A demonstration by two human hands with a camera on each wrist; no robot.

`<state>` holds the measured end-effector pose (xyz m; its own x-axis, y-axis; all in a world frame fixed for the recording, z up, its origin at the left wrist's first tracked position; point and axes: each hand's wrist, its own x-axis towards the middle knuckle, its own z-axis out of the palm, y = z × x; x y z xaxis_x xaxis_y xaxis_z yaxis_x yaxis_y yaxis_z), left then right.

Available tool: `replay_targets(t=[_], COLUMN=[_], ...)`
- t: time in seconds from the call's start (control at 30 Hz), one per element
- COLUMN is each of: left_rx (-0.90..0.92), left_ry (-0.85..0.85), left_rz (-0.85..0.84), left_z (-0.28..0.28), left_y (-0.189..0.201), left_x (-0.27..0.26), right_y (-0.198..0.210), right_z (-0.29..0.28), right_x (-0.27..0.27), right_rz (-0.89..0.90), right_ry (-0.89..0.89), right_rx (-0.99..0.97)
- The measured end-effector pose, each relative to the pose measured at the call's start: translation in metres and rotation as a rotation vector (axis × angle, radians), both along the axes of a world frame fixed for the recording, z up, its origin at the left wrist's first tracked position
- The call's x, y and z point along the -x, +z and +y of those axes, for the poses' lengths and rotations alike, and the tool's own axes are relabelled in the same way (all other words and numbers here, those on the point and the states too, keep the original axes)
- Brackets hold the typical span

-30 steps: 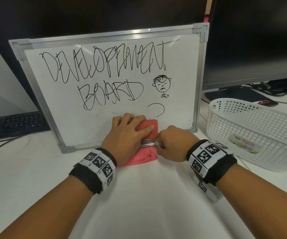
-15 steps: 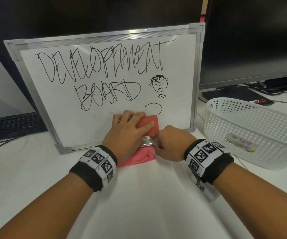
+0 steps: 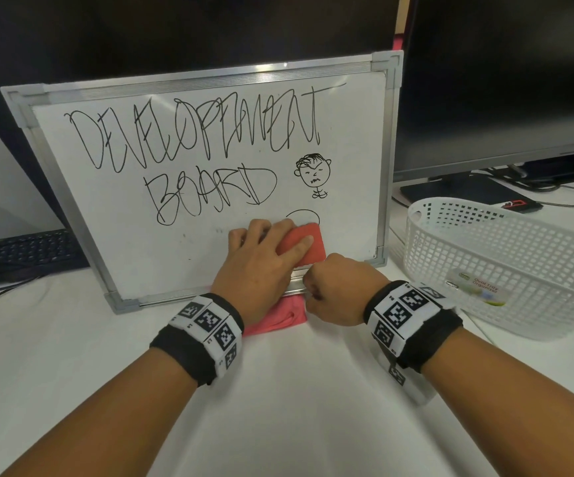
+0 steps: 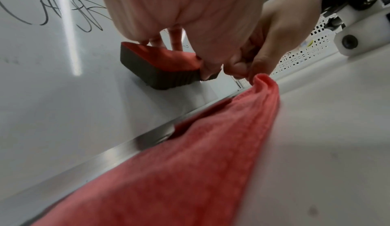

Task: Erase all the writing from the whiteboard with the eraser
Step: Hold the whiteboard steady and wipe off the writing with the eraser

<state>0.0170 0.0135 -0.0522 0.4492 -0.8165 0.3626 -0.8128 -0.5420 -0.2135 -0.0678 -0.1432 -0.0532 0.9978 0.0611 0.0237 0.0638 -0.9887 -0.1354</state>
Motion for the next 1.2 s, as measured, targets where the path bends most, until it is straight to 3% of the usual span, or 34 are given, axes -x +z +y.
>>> replay_targets(t=[0.17,0.5,0.7,1.2], left_rx=[-0.023,0.122,0.229,0.229], left_ry=[-0.05,-0.099,0.014,-0.062], left_rz=[0.014,-0.086,-0.105,-0.088], left_z=[0.0,-0.002,0.015,0.023], left_y=[-0.004,-0.004,0.002,-0.004], left_x=[-0.002,-0.006,-0.011,-0.018], right_y=[0.0,-0.001,-0.003,-0.002], right_z=[-0.001,-0.001,-0.002,-0.001], right_x=[0.0,-0.001,-0.003,-0.001], right_rz=[0.004,0.009,0.042,0.074], right_ry=[0.009,0.004,-0.007,-0.037], right_rx=[-0.012,-0.007,-0.002,-0.004])
